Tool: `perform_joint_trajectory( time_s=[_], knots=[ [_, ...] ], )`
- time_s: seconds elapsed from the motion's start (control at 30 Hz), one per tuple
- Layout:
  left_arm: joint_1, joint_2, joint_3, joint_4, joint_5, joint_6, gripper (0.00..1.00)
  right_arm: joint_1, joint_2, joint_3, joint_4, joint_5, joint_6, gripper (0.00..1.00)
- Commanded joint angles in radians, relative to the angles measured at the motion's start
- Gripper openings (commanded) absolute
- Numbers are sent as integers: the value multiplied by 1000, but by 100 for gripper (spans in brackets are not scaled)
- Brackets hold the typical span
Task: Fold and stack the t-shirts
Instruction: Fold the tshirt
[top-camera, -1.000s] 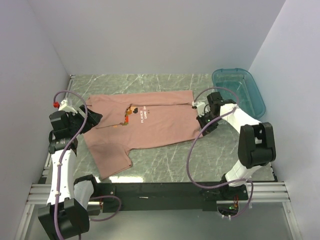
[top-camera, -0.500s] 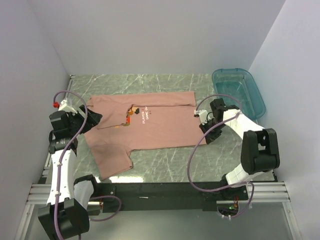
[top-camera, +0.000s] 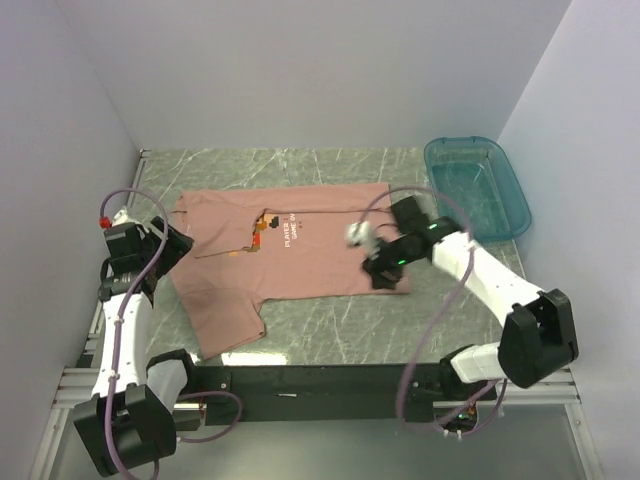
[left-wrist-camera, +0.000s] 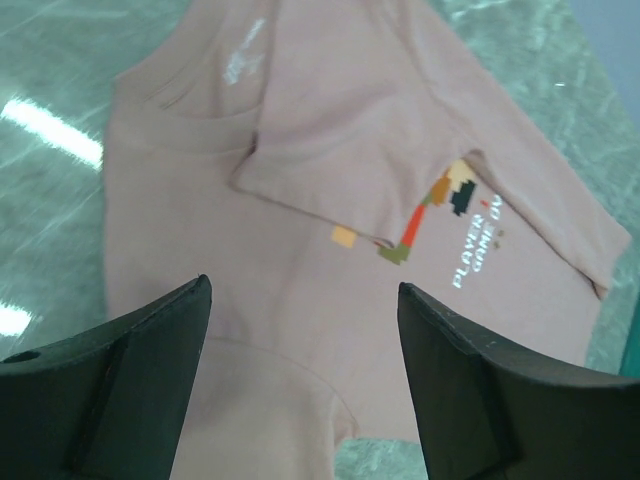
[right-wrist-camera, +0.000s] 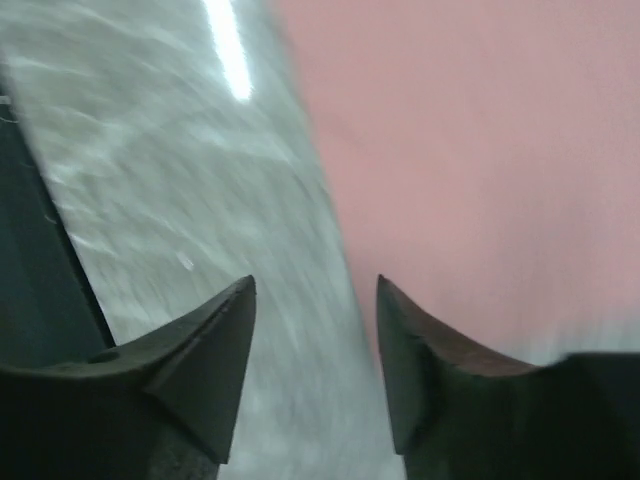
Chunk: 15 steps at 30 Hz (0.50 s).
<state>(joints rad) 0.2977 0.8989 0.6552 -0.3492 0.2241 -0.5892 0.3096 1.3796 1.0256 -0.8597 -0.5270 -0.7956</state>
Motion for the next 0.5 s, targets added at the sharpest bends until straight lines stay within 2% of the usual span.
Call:
perform_joint_trajectory(
  time_s=[0.0, 0.03, 0.07, 0.13, 0.17, 0.2, 0.27, 0.3, 0.33, 0.47],
  knots=[
    [3, -14, 63, -74, -94, -46, 80, 303, -56, -29, 217, -111, -108, 60],
    [4, -40, 69, -83, -89, -46, 80, 369, -36, -19, 261, -46, -100, 61],
    [6, -58, 79, -99, -85, -44, 80, 495, -9, 35, 301, -13, -74, 61],
    [6, -116, 86, -119, -77, -52, 80, 587, 123, 129, 346, 56, -57, 61],
    [4, -139, 87, -126, -80, -55, 81, 677, 174, 239, 352, 80, -27, 60],
    [4, -162, 84, -140, -83, -61, 82, 718, 275, 292, 378, 106, -2, 60],
    [6, -244, 84, -177, -109, -84, 91, 830, 420, 441, 405, 198, 50, 59],
    [6, -244, 86, -194, -109, -93, 91, 865, 467, 483, 416, 229, 68, 59],
    [4, -267, 90, -212, -141, -103, 99, 891, 510, 523, 416, 258, 78, 59],
    [4, -282, 136, -286, -207, -90, 99, 983, 659, 660, 426, 320, 95, 59]
  ],
)
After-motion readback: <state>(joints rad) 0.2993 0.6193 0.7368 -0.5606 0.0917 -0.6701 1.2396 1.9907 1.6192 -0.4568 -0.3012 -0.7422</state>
